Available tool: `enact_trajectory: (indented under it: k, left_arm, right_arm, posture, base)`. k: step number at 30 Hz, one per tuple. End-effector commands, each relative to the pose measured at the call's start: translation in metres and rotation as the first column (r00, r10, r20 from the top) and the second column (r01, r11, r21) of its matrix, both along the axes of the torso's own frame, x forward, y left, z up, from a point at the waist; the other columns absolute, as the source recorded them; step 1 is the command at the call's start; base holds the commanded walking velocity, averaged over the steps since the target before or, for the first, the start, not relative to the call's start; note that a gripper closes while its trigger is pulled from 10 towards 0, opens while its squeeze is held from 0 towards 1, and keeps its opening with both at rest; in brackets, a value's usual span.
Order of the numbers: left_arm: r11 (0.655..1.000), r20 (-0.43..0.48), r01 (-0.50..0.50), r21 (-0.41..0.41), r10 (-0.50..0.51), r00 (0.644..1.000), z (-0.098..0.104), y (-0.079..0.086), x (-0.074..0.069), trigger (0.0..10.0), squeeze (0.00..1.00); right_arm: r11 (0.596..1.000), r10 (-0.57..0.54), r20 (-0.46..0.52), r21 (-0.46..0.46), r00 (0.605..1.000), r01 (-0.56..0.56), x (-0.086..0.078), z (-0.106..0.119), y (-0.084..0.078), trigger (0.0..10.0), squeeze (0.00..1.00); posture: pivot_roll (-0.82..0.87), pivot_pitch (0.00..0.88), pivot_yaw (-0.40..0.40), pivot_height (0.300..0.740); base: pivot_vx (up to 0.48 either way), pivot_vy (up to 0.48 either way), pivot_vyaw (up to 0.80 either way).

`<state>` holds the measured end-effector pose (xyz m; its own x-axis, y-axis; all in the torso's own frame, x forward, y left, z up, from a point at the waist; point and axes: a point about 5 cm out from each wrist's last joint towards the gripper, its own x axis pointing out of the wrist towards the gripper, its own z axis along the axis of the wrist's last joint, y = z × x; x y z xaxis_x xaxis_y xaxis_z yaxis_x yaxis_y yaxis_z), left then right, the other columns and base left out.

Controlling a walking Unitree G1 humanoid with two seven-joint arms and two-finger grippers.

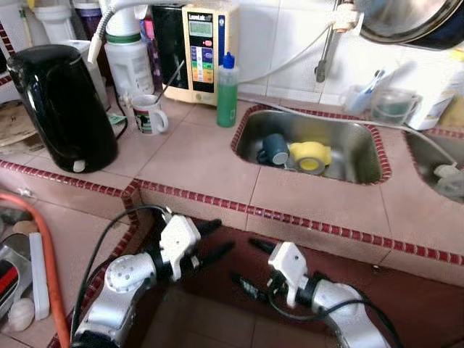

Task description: Kitchen organization

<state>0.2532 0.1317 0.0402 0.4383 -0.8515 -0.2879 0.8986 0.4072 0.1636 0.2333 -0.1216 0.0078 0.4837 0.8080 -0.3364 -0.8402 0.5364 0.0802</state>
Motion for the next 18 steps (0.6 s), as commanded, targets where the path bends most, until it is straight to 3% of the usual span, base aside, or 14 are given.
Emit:
enact_trajectory:
  k: [1,3,5,8,9,10,15,16,18]
  left_arm:
    - [0.991,-0.027,0.030,0.131,-0.026,0.999,-0.021,0.001,-0.006,10.0,0.00]
    - [0.975,-0.077,-0.024,0.221,0.042,0.996,-0.041,0.003,-0.008,10.0,0.00]
    - [0.964,-0.093,-0.057,0.259,0.083,0.992,-0.049,0.005,-0.009,10.0,0.00]
    - [0.923,-0.126,-0.148,0.355,0.204,0.971,-0.069,0.009,-0.017,10.0,0.00]
    - [0.909,-0.154,-0.202,0.364,0.273,0.949,-0.075,0.011,-0.019,10.0,0.00]
    - [0.874,-0.192,-0.279,0.398,0.377,0.906,-0.086,0.016,-0.026,10.0,0.00]
    - [0.830,-0.210,-0.298,0.472,0.434,0.876,-0.103,0.019,-0.045,10.0,0.00]
    - [0.808,-0.208,-0.298,0.508,0.451,0.868,-0.110,0.019,-0.053,10.0,0.00]
    - [0.799,-0.228,-0.326,0.505,0.488,0.842,-0.113,0.018,-0.058,10.0,0.00]
  right_arm:
    - [0.998,-0.062,-0.099,-0.034,0.993,0.059,0.000,-0.016,-0.012,10.0,0.00]
    - [0.989,-0.147,-0.176,-0.049,0.973,0.140,-0.002,-0.029,-0.017,10.0,0.00]
    - [0.984,-0.179,-0.205,-0.055,0.962,0.171,-0.004,-0.034,-0.018,10.0,0.00]
    - [0.959,-0.280,-0.252,-0.113,0.926,0.259,-0.009,-0.047,-0.020,10.0,0.00]
    - [0.949,-0.314,-0.259,-0.128,0.914,0.290,-0.009,-0.050,-0.021,10.0,0.00]
    - [0.922,-0.385,-0.281,-0.157,0.879,0.354,-0.010,-0.055,-0.023,10.0,0.00]
    - [0.881,-0.468,-0.280,-0.222,0.838,0.418,-0.014,-0.063,-0.025,10.0,0.00]
    - [0.862,-0.502,-0.286,-0.246,0.816,0.444,-0.018,-0.067,-0.026,10.0,0.00]
    - [0.850,-0.521,-0.300,-0.267,0.799,0.454,-0.024,-0.071,-0.026,10.0,0.00]
  posture:
    - [0.10,0.000,-0.013,0.740]
    - [0.10,0.000,-0.015,0.740]
    - [0.10,0.000,-0.015,0.740]
    - [0.10,0.000,-0.011,0.740]
    - [0.09,0.000,-0.002,0.740]
    - [0.09,0.000,0.000,0.740]
    - [0.07,0.000,0.019,0.740]
    - [0.06,0.000,0.026,0.740]
    - [0.05,0.000,0.036,0.740]
  base:
    - [0.000,0.000,0.00]
    - [0.000,0.000,0.00]
    - [0.000,0.000,0.00]
    - [0.000,0.000,0.00]
    - [0.000,0.000,0.00]
    - [0.000,0.000,0.00]
    - [0.000,0.000,0.00]
    - [0.000,0.000,0.00]
    - [0.000,0.000,0.00]
